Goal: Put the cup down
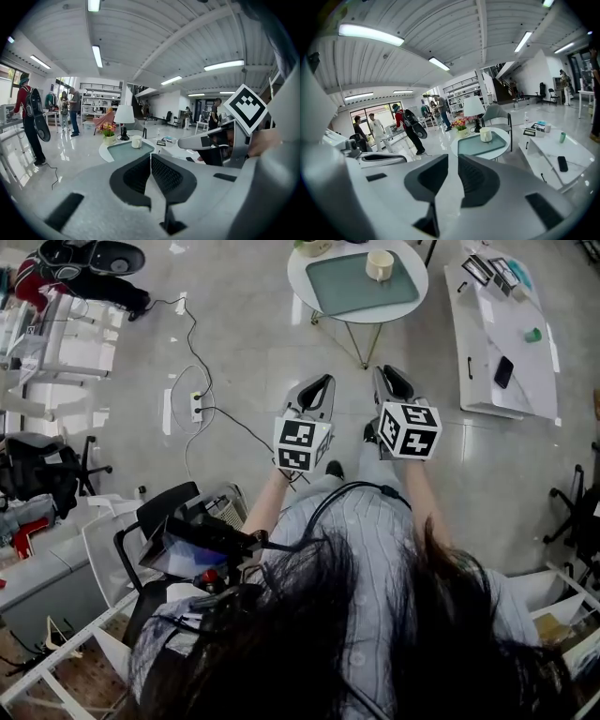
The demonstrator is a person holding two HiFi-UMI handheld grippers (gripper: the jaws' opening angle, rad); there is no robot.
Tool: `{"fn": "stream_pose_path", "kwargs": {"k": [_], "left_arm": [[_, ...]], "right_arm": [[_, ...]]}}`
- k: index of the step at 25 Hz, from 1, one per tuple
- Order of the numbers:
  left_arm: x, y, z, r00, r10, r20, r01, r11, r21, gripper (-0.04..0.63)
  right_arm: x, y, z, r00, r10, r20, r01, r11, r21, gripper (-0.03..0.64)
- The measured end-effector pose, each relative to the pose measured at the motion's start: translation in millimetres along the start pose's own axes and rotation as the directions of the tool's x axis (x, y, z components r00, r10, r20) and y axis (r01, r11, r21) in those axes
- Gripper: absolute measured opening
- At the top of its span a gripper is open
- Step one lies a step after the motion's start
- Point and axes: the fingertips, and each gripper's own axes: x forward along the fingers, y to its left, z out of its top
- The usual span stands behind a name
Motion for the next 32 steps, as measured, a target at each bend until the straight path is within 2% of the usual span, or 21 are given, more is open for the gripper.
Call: {"fn": "stream_pose_path", "kwargs": {"k": [8,14,18,24,32], "left_arm": [[-28,-15,-19,0.999,-0.04,0.0,0.04,0.999,-0.033,0.018],[-39,-31,-31,0.998,-0.065,-0.024,0.064,0.998,-0.029,0.018],[-50,-45,-34,0.998,-0.056,-0.026,0.055,0.998,-0.02,0.018],[-62,-71,-18,0.999,-0.036,0.008,0.036,0.999,-0.011,0.018],[-79,-131,-30,1.0,-0.024,0.018,0.025,0.996,-0.083,0.018]], "right_arm": [[-37,19,-22,1.0,-0.024,0.01,0.024,1.0,0.0,0.08],[-55,19,-34,0.999,-0.038,0.001,0.038,0.999,0.006,0.078],[-72,22,-39,1.0,-0.025,0.006,0.025,1.0,-0.003,0.075],[-99,21,-35,1.0,0.015,0.016,-0.015,1.0,0.004,0.071],[-145,4,-52,0.999,0.051,0.012,-0.05,0.998,-0.025,0.064]]}}
